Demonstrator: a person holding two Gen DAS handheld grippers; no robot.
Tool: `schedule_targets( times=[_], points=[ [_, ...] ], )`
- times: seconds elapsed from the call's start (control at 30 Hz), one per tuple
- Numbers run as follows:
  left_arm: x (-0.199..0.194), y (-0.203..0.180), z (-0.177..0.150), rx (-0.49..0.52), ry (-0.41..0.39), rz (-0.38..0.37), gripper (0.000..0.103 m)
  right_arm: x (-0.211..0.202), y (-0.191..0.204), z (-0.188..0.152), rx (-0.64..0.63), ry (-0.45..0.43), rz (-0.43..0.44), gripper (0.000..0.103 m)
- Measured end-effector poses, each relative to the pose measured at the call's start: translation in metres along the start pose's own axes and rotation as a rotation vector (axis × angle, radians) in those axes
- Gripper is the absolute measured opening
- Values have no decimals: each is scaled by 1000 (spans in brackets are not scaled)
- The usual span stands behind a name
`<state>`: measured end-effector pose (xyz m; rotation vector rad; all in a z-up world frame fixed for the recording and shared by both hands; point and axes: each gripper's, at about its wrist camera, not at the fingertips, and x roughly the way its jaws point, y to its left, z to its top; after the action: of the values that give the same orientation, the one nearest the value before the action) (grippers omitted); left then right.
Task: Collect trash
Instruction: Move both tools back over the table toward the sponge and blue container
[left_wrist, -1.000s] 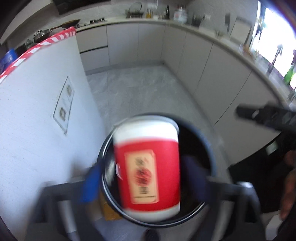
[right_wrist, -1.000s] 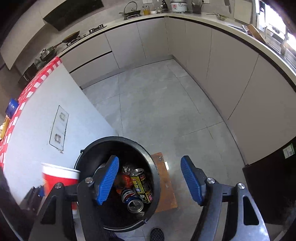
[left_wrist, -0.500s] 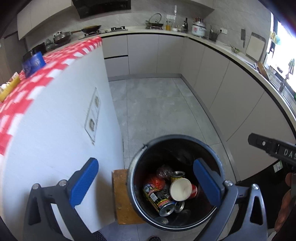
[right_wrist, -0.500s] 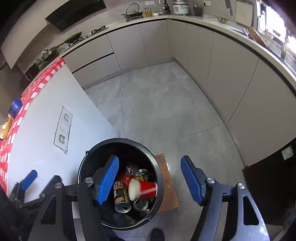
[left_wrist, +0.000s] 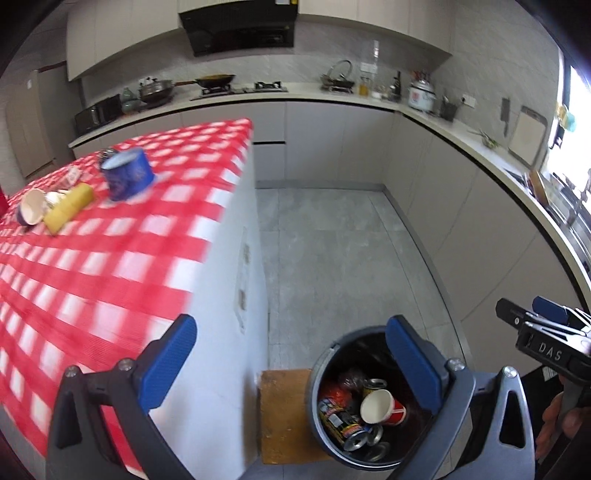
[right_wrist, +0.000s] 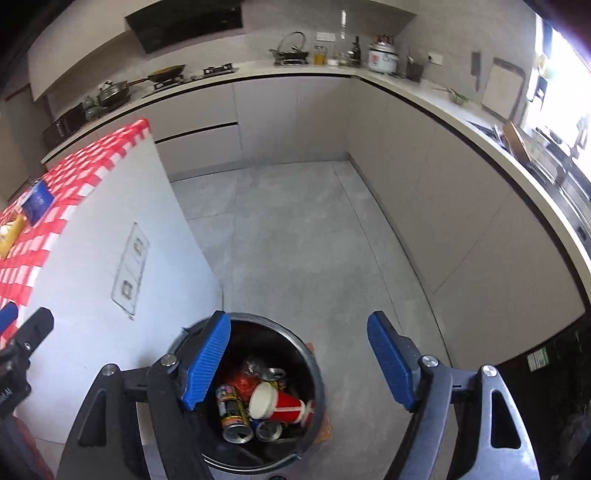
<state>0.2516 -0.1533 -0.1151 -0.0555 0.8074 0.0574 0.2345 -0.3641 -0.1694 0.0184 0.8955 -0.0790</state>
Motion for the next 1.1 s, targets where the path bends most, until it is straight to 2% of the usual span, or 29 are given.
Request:
schedule_targets(
  times=[0.23, 0.47, 0.73, 0.87, 0.97, 1.1],
  points=[
    [-29, 69, 13, -51, -42, 99, 103, -24, 63, 31, -76, -56, 101, 79],
    [-58, 146, 10, -132, -92, 161, 103, -41, 148, 50, -137, -74, 215, 79],
    [-69, 234, 12, -172, -104, 218, 103, -48, 240, 60, -170, -63, 256, 79],
    [-68, 281, 15, -196, -105, 223, 102, -50, 284, 64, -173, -57, 274, 79],
    [-63, 311, 18, -198, -98, 218, 95, -49, 315, 68, -176, -61, 271, 79],
    [-52, 344, 26, -199, -90, 172, 90, -41, 351, 73, -174, -51, 263, 79]
  ],
)
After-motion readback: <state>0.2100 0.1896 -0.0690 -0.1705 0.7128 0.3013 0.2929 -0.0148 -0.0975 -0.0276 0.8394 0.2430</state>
